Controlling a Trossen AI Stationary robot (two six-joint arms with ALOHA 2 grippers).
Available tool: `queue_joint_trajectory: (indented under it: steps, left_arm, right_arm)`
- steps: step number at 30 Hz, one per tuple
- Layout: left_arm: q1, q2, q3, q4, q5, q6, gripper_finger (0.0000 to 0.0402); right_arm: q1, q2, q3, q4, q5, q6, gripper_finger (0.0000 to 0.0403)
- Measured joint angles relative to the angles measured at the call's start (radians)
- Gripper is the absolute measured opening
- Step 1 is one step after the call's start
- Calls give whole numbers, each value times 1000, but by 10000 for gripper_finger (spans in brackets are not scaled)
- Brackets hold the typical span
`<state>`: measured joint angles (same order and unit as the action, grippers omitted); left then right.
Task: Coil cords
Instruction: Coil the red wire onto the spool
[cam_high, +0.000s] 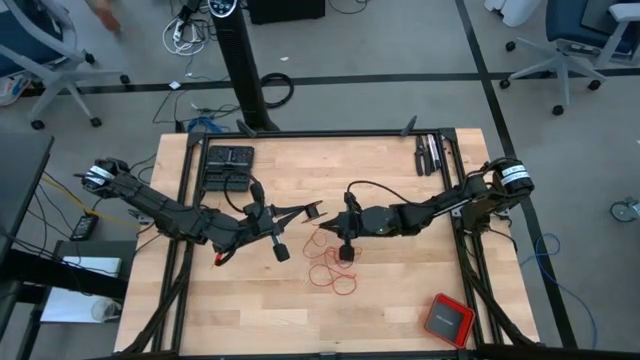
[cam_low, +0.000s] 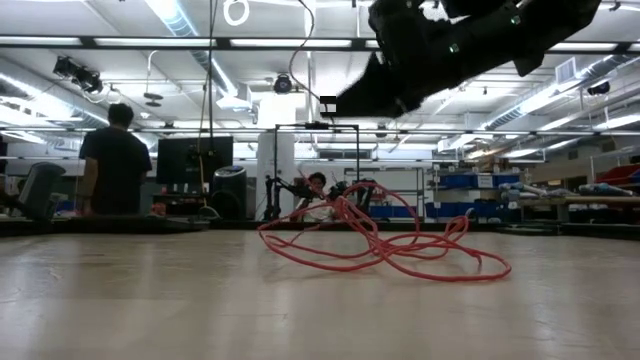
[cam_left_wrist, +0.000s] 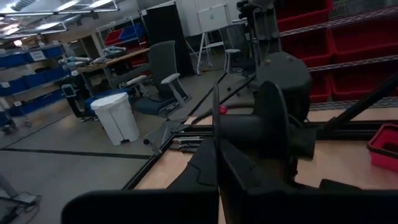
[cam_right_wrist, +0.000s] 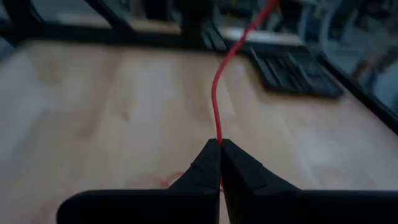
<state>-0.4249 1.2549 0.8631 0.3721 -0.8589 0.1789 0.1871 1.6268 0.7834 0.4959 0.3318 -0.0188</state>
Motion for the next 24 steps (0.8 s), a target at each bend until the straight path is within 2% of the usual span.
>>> queue_joint_trajectory:
  steps: [5, 8, 11, 16, 19, 24]
  left_arm:
    - [-10, 0, 0, -46, -38, 5, 0]
    - [-10, 0, 0, -126, -47, -20, 0]
    - [-10, 0, 0, -218, -100, -53, 0]
    - [-10, 0, 0, -334, -173, -84, 0]
    - [-10, 0, 0, -388, -174, -92, 0]
    - [-6, 0, 0, -487, -208, -130, 0]
  right_arm:
    - [0, -81, 0, -152, 93, 26, 2]
    - [1, -158, 0, -233, 127, 24, 1]
    - [10, -245, 0, -321, 164, 20, 1]
    - [60, -377, 0, -452, 306, 15, 1]
    - [101, -438, 0, -483, 404, -2, 0]
    - [167, -507, 0, -443, 451, -54, 0]
